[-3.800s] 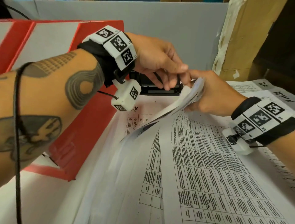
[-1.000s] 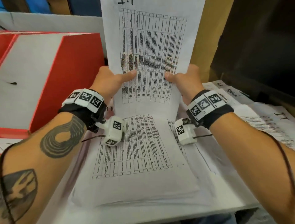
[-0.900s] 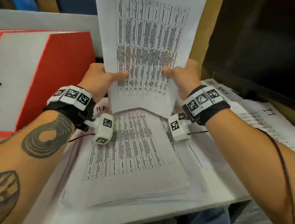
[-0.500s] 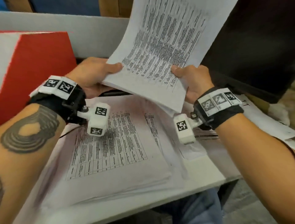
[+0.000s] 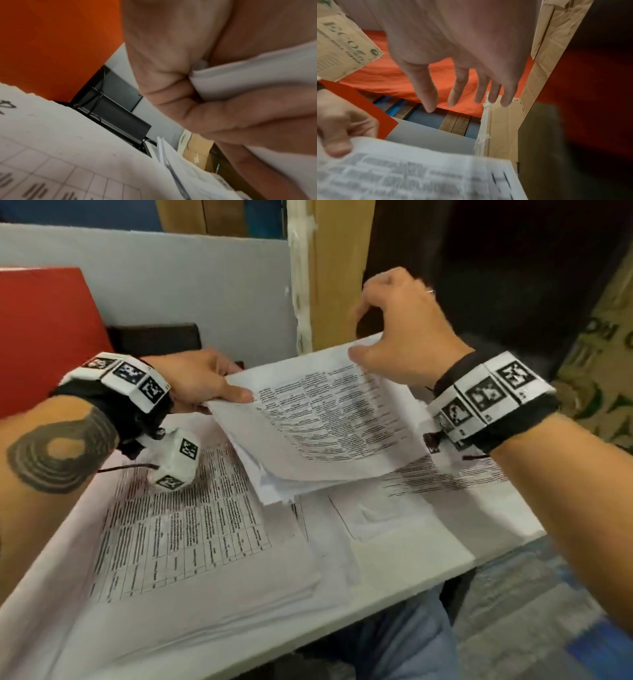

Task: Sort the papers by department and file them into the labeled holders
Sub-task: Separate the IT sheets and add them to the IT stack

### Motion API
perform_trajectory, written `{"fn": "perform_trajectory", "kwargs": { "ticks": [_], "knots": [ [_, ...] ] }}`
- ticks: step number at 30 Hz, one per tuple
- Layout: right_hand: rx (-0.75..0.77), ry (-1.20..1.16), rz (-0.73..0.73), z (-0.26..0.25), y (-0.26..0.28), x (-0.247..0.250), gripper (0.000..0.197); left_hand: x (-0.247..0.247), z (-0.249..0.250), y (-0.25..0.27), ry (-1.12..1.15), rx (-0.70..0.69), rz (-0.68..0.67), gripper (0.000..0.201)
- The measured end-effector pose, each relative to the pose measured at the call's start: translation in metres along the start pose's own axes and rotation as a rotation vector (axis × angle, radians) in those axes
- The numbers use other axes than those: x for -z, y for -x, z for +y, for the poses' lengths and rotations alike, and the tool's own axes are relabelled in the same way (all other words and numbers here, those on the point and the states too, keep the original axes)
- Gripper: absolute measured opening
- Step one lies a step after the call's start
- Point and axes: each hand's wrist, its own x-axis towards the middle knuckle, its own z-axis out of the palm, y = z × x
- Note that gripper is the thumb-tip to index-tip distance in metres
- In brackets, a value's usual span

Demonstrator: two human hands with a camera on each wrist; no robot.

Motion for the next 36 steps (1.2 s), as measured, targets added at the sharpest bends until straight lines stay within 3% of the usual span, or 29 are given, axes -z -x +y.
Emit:
{"fn": "perform_trajectory", "kwargs": {
  "ticks": [2, 3, 8, 10, 12, 14, 18, 22, 29, 33, 36],
  "knots": [
    [-0.006, -0.053, -0.153, -0.001, 0.000, -0.002, 0.025, -0.011, 0.000, -0.011, -0.025, 0.010, -0.053, 0.072],
    [-0.012, -0.070, -0.245, 0.000, 0.001, -0.005, 0.025, -0.017, 0.000, -0.018, -0.021, 0.017, -0.086, 0.073],
    [-0.049, -0.017, -0.484, 0.018, 0.010, -0.032, 0.033, -0.056, 0.014, -0.043, 0.000, 0.032, -0.205, 0.042],
    [-0.085, 0.010, -0.557, 0.026, 0.015, -0.038, 0.037, -0.072, 0.021, -0.056, 0.000, 0.030, -0.230, 0.006],
    [-0.111, 0.033, -0.594, 0.033, 0.018, -0.039, 0.040, -0.086, 0.024, -0.071, -0.002, 0.019, -0.243, 0.015],
    [-0.153, 0.047, -0.622, 0.040, 0.022, -0.039, 0.040, -0.103, 0.030, -0.078, -0.067, 0.009, -0.247, 0.006],
    [-0.244, 0.092, -0.767, 0.051, 0.032, -0.050, 0.046, -0.121, 0.041, -0.088, -0.564, -0.087, -0.136, 0.040],
    [-0.316, 0.122, -0.799, 0.059, 0.037, -0.046, 0.055, -0.123, 0.046, -0.094, -0.765, -0.099, -0.115, 0.055],
    [-0.554, 0.300, -0.716, 0.108, 0.054, -0.016, 0.057, -0.127, 0.056, -0.090, -0.941, 0.001, -0.227, 0.086],
    [-0.637, 0.319, -0.752, 0.117, 0.059, -0.018, 0.052, -0.132, 0.060, -0.090, -0.957, 0.040, -0.180, 0.093],
    [-0.676, 0.284, -0.794, 0.116, 0.061, -0.020, 0.057, -0.130, 0.060, -0.092, -0.888, 0.057, -0.191, 0.084]
  ]
}}
